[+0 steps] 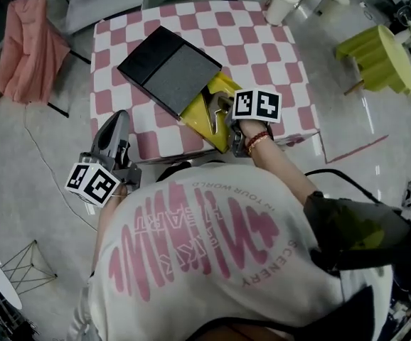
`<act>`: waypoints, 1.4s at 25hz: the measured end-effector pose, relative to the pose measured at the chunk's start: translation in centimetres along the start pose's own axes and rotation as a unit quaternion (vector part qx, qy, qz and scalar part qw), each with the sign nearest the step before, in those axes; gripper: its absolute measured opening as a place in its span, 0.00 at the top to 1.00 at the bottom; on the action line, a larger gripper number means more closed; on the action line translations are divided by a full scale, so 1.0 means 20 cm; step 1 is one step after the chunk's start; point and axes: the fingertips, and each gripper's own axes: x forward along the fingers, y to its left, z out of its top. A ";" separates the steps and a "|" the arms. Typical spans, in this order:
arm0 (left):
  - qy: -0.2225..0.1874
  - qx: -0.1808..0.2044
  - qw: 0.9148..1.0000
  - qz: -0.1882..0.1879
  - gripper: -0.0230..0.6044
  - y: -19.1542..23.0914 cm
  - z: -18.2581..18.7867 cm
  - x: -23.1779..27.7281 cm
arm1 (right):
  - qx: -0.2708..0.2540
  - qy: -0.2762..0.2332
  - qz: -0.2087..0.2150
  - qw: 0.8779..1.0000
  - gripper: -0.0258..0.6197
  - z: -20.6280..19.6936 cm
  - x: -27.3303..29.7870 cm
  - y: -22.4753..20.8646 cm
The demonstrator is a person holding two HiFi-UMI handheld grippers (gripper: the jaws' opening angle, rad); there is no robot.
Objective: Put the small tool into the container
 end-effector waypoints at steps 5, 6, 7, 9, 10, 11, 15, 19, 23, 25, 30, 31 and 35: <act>0.004 -0.022 1.000 0.017 0.95 -0.15 -0.10 -0.09 | 0.013 0.017 0.034 0.999 0.76 -0.12 -0.17 0.01; 0.001 -0.026 1.000 0.018 0.95 -0.18 -0.11 -0.09 | 0.011 0.015 0.045 0.999 0.76 -0.12 -0.21 0.01; -0.003 -0.027 0.999 0.017 0.95 -0.20 -0.12 -0.08 | 0.007 0.008 0.057 0.998 0.76 -0.09 -0.25 0.03; -0.011 -0.027 1.000 0.011 0.95 -0.26 -0.12 -0.06 | -0.005 -0.017 0.083 0.996 0.76 -0.02 -0.35 0.06; -0.013 -0.026 1.000 0.006 0.95 -0.30 -0.13 -0.06 | -0.013 -0.035 0.095 0.995 0.77 0.01 -0.41 0.08; -0.015 -0.026 1.000 0.001 0.95 -0.34 -0.13 -0.07 | -0.022 -0.056 0.107 0.992 0.78 0.05 -0.48 0.10; -0.020 -0.032 0.999 -0.015 0.95 -0.48 -0.18 -0.10 | -0.068 -0.153 0.146 0.975 0.91 0.15 -0.80 0.16; -0.024 -0.037 0.999 -0.029 0.95 -0.62 -0.20 -0.13 | -0.108 -0.228 0.181 0.951 0.94 0.17 -1.12 0.19; -0.025 -0.035 0.998 -0.042 0.95 -0.75 -0.23 -0.16 | -0.155 -0.269 0.158 0.937 0.94 0.12 -1.31 0.14; -0.023 -0.034 0.998 -0.046 0.95 -0.80 -0.26 -0.18 | -0.167 -0.279 0.140 0.935 0.95 0.08 -1.37 0.08; -0.011 -0.037 0.998 -0.054 0.95 -0.88 -0.37 -0.22 | -0.157 -0.282 0.109 0.940 0.95 -0.03 -1.44 -0.08; -0.009 -0.037 0.998 -0.054 0.95 -0.89 -0.39 -0.23 | -0.157 -0.281 0.105 0.941 0.95 -0.05 -1.45 -0.11; -0.006 -0.039 0.998 -0.055 0.95 -0.97 -0.43 -0.27 | -0.159 -0.280 0.099 0.941 0.95 -0.11 -1.51 -0.15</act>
